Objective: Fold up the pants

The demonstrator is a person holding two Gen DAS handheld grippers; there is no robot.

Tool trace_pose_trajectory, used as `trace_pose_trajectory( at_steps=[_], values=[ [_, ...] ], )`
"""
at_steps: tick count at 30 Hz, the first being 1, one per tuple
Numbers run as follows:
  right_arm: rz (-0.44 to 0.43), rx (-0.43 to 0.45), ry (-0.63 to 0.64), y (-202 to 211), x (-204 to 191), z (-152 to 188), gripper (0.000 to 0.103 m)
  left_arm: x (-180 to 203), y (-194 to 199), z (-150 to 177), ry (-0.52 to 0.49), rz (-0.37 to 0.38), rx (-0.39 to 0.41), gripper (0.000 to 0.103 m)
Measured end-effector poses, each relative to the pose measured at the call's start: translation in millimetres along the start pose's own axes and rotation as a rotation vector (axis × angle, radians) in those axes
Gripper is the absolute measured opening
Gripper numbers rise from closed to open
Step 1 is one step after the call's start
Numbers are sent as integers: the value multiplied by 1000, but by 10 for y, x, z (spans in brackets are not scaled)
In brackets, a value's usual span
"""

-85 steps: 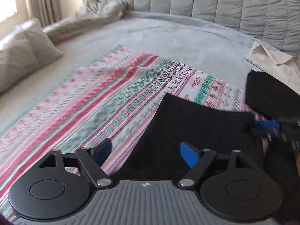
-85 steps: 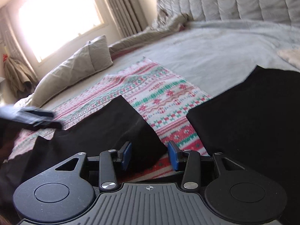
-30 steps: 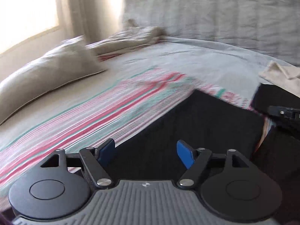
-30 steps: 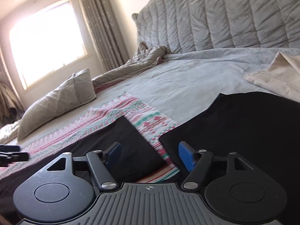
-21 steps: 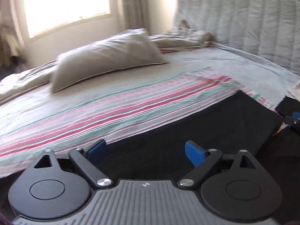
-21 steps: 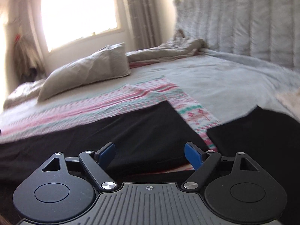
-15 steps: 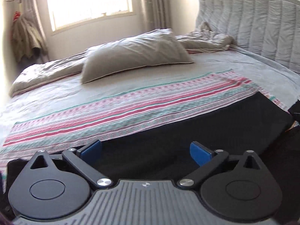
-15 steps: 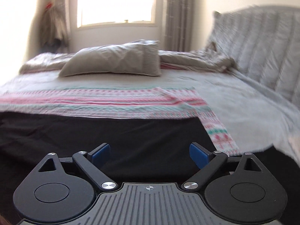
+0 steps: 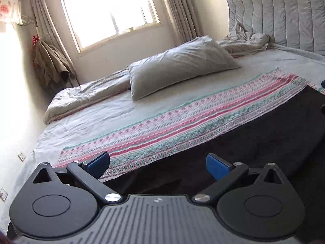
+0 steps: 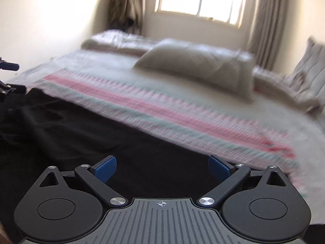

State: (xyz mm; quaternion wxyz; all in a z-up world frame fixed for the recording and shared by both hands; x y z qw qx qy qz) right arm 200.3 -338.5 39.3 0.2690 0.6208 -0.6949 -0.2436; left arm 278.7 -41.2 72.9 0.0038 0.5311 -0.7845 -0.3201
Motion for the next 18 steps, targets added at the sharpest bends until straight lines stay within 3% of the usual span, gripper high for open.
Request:
trace_pose_trajectory(
  at_steps=[3,6,11,13,16,18],
  values=[
    [-65,-76,-15,-263,-160,-81,99,-84,-177,87,13,57,-51,103],
    [-123,-97,-47,-475,-272,-231,103,-96,-377,254,39,168,-132,103],
    [-164,-186,-181,-974,-168,-320,103,-152,-773,387,20,217,-175,103],
    [-154,-138,-123,-1134,-167,-369,103,-120,-928,381,-10,236,-161,103],
    [-132,-24,100,-1290,-252,-457,103,-138,-1113,324,-50,272,-113,103],
    [-146,-28,182,-1439,-284,-474,103,-133,-1224,271,-85,294,-72,103]
  ],
)
Point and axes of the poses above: each gripper's, at about its wrist camera, not at the fingertips, and y roughly against the way its jaws point, x to its right, z to its underside, the point moved 10 cm from there along -y, roughly the way its jaws point, and after that the axes turned 2 degrees about -y, right-handed, at the moved point
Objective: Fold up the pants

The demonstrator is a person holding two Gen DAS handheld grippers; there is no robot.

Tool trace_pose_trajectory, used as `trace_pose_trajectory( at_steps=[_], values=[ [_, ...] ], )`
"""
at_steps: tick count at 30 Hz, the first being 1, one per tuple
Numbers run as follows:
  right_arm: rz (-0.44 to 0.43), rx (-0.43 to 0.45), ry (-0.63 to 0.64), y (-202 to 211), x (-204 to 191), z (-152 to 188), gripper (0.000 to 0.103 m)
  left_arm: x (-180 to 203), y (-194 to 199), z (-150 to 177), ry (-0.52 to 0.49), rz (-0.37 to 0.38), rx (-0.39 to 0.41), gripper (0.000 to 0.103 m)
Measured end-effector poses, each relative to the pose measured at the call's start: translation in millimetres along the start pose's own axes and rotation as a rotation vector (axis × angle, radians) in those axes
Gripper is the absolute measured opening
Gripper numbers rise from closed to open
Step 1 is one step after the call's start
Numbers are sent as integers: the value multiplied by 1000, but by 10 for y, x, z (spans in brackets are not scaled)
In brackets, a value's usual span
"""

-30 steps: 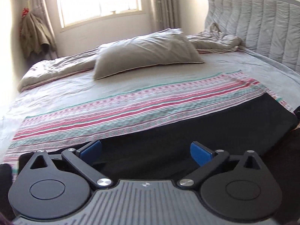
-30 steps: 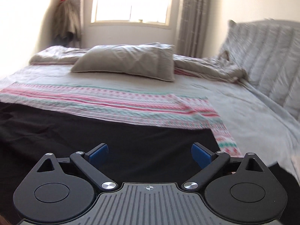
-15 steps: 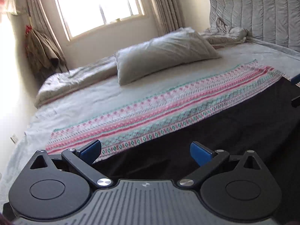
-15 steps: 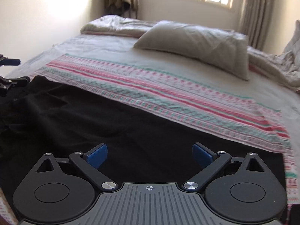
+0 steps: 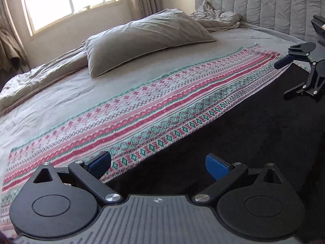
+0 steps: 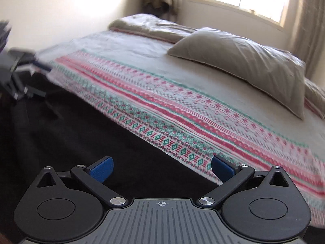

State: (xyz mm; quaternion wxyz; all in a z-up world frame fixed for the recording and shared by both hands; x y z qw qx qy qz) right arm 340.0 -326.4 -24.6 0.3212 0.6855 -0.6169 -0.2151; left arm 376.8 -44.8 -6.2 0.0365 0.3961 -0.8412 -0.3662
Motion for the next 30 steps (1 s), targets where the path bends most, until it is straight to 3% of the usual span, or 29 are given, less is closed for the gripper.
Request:
trace_pose_trajectory(
  at_steps=[4,10,12,14,17,21,22,25,30],
  values=[
    [-85,-24,1,-281,52,18,103,-35,-267,27,-7,84,-24,100],
    [-85,-102,28,-667,204,149,103,-188,-612,319,11,119,-139,64],
    [-81,-144,47,-767,229,243,101,-227,-608,356,25,115,-122,58],
    [-112,-153,14,-802,240,276,101,-327,-610,362,62,100,-108,39],
    [-152,-157,-29,-786,235,270,88,-437,-528,398,140,76,-86,23],
    [-163,-154,-40,-728,182,204,31,-429,-450,433,175,46,-68,9],
    [-150,-154,-40,-725,173,187,21,-421,-422,433,180,32,-62,9],
    [-99,-149,-20,-696,130,178,10,-384,-343,379,195,-19,-32,8],
    [-4,-86,18,-415,39,144,5,-290,-27,233,193,-89,20,8]
  ],
)
Point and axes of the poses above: each gripper's, at about its wrist camera, not at the fingertips, and y roughly against the way its jaws point, x to its right, z to its underside, the point moved 10 cm from there along -y, roughly the way its jaws point, and after that the axes turned 2 degrees about -y, right-handed, at the moved point
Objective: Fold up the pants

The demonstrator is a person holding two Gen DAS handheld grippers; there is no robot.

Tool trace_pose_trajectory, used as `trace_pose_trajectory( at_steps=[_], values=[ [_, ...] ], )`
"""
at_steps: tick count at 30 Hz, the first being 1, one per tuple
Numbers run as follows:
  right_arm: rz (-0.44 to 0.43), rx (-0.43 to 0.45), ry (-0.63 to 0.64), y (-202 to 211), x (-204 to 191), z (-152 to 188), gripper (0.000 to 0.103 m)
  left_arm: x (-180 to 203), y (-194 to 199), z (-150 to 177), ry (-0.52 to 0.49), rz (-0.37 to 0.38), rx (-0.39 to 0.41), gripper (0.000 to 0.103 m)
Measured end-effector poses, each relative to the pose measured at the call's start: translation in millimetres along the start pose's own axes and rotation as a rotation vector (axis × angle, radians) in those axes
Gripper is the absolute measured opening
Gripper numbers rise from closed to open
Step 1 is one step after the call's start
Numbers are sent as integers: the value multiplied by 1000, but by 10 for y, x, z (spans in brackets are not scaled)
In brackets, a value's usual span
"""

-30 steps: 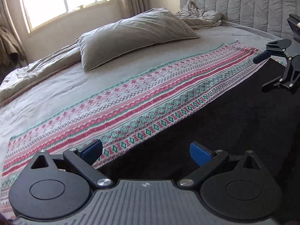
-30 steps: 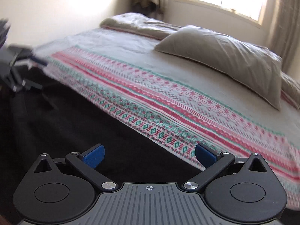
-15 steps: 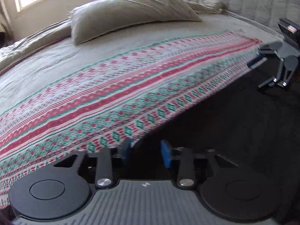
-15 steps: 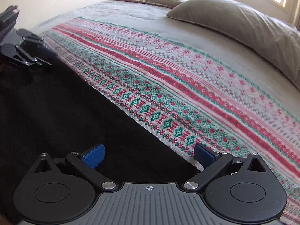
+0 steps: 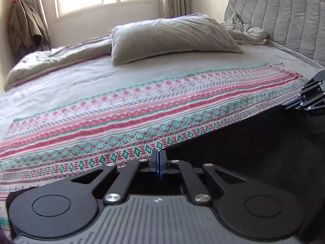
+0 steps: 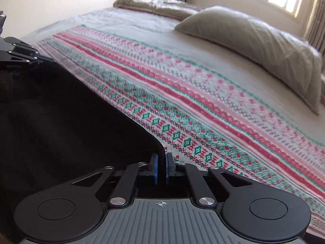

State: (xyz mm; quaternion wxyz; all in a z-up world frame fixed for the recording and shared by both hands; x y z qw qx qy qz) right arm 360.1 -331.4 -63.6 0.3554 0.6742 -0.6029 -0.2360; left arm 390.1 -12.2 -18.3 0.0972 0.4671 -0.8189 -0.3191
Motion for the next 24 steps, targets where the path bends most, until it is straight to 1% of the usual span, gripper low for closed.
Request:
trace_pose_trajectory(
  at_steps=[4,7,10,13,19,24],
  values=[
    [42,71,25,511,-133,-58,4,92,470,-48,4,-22,48,8],
    [53,118,37,951,-272,-42,2,181,880,0,18,-34,90,8],
    [56,157,42,1349,-455,57,1,276,1262,171,34,-42,124,8],
    [52,179,50,1622,-686,252,0,364,1594,446,62,-44,134,8],
    [66,174,83,1921,-1115,740,0,585,1908,949,83,-46,109,8],
    [73,169,41,2016,-1319,1100,0,697,1990,1298,129,-17,62,8]
  ],
)
Point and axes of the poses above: each gripper's, at about its wrist camera, not at the fingertips, and y roughly against the way its jaws point, x to its right, z to its underside, the point moved 10 cm from there along -y, roughly the way its jaws point, and after that the axes turned 2 degrees about -y, right-handed, at the moved point
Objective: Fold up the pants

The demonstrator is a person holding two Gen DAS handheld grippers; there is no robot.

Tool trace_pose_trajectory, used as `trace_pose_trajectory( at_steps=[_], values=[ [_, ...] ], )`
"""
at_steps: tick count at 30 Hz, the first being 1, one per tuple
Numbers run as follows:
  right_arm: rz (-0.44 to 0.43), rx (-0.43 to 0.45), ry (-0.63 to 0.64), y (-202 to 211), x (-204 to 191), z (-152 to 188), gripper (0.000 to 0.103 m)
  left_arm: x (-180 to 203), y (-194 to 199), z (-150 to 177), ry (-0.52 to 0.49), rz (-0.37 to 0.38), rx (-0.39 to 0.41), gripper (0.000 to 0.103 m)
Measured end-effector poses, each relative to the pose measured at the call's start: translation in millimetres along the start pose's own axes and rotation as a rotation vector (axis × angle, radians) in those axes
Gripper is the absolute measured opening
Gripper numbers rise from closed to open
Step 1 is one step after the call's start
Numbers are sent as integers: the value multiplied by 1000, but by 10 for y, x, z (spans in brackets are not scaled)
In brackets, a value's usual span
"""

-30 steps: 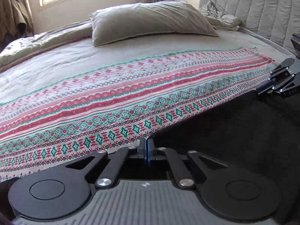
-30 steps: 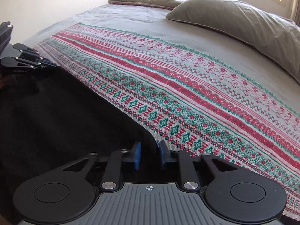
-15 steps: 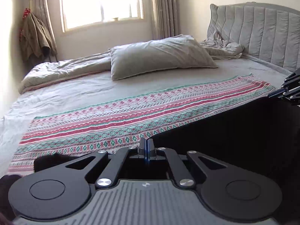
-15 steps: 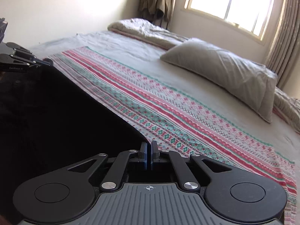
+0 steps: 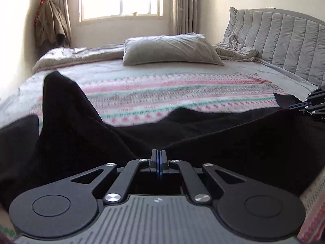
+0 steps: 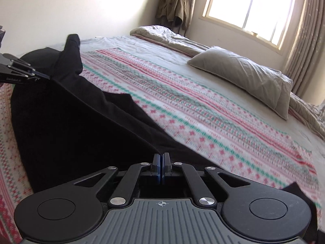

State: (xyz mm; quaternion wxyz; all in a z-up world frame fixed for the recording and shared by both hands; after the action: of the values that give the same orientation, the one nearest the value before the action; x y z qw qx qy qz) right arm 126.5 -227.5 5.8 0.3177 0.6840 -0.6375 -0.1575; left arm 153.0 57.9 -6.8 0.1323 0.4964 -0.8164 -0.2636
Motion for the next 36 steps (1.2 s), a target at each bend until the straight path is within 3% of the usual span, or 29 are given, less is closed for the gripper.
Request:
trace_pose_trajectory(
  at_steps=[6,14,16,18,19,20,23,25,31,33,36],
  values=[
    [-19,-24,-29,17,-255,471,0,23,109,442,78,43,-62,8],
    [-28,-112,33,-83,-507,883,1,129,187,706,33,72,-138,11],
    [-18,-99,51,-74,-521,899,10,73,229,694,53,82,-120,14],
    [-30,-64,44,-36,-532,877,11,-48,274,657,80,56,-88,36],
    [-44,-45,45,-12,-550,853,15,-129,309,630,101,27,-66,60],
    [-57,-30,51,11,-584,834,18,-220,360,611,130,-6,-38,77],
    [-78,24,94,84,-737,764,37,-539,467,531,266,-75,37,86],
    [-79,35,132,82,-847,737,45,-723,499,512,378,-105,75,87],
    [-88,44,234,-51,-1166,684,44,-1181,419,570,610,-222,104,85],
    [-92,51,239,-101,-1242,624,43,-1333,409,617,673,-260,116,81],
    [-102,59,236,-193,-1305,564,39,-1520,437,664,751,-303,145,67]
  ],
)
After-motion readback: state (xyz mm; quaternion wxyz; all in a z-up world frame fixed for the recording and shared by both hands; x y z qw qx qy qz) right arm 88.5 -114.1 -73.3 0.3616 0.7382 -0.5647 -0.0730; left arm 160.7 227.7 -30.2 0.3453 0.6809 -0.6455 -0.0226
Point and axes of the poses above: each gripper's, at about its wrist camera, not at the fingertips, and y roughly against the way its jaws point, x to its right, z to its underside, the point moved 10 cm from there along -y, roughly the way its jaws point, and after that the axes turned 2 degrees about -y, right-handed, at the moved point
